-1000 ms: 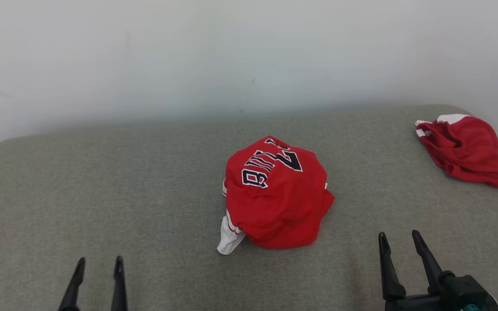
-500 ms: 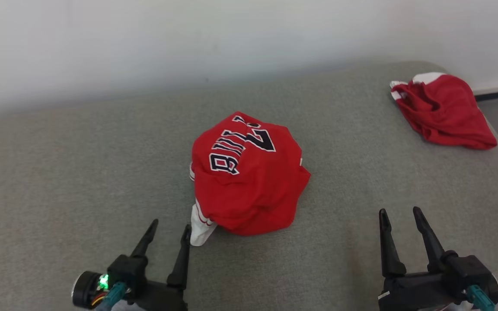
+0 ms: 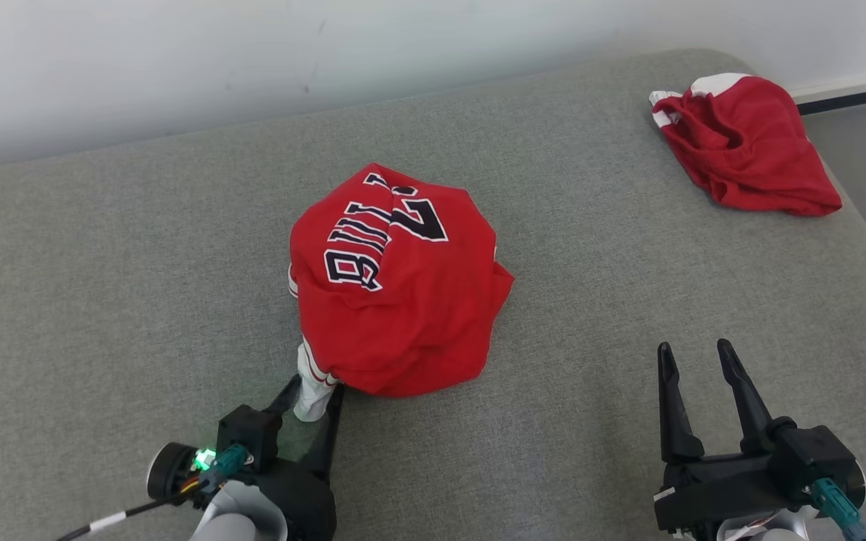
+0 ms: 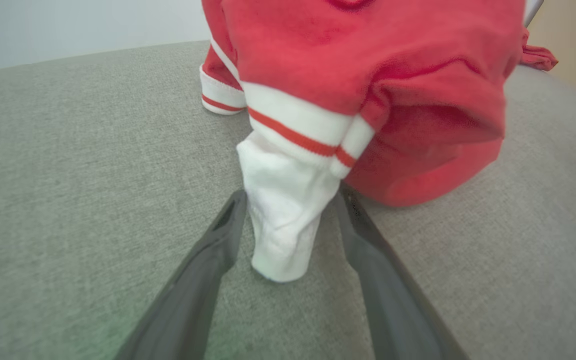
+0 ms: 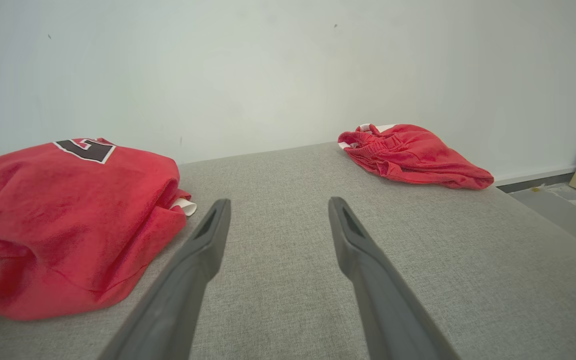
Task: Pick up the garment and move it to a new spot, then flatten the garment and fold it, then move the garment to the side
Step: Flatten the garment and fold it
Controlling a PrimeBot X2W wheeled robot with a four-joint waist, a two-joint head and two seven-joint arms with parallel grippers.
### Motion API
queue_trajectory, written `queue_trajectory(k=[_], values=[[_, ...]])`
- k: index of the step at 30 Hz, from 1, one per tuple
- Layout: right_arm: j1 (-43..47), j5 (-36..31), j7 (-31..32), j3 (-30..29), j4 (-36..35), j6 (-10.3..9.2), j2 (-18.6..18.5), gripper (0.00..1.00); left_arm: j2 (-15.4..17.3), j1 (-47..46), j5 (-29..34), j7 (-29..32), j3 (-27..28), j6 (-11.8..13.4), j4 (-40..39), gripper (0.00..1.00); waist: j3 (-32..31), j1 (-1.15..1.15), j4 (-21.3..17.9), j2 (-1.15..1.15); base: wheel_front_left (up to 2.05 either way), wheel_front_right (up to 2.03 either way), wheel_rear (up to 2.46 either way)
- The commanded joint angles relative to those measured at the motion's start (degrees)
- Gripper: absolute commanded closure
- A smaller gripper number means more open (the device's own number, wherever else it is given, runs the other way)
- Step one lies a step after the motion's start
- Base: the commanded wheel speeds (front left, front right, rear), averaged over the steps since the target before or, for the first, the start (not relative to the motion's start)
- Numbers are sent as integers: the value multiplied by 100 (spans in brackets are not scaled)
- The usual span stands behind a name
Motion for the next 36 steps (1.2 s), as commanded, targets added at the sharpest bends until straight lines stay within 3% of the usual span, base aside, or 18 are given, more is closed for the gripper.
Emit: queue_trajectory(k=[1, 7, 21, 29, 36], values=[[-36, -33, -1, 7, -1, -17, 15, 0, 9, -171, -79, -17, -64, 8, 128, 100, -25, -1, 22, -1, 0, 0, 0], [97, -72, -1, -135, -13, -16, 16, 0, 55, -247, 61, -17, 264, 72, -126, 100, -197, -1, 281, -1, 0, 0, 0], [400, 25, -1, -4, 40, -17, 14, 0, 570, 992, 907, -17, 434, 442, -1969, 100, -742, -1, 1225, -1, 0, 0, 0], [513, 26, -1, 7, 63, -16, 14, 0, 372, 2179, 670, -17, 357, 480, -1921, 100, -813, -1, 1439, -1, 0, 0, 0], [569, -38, -1, -2, 89, -17, 14, 0, 62, 2510, 554, -17, 229, 342, -1518, 100, -889, -1, 1585, -1, 0, 0, 0]])
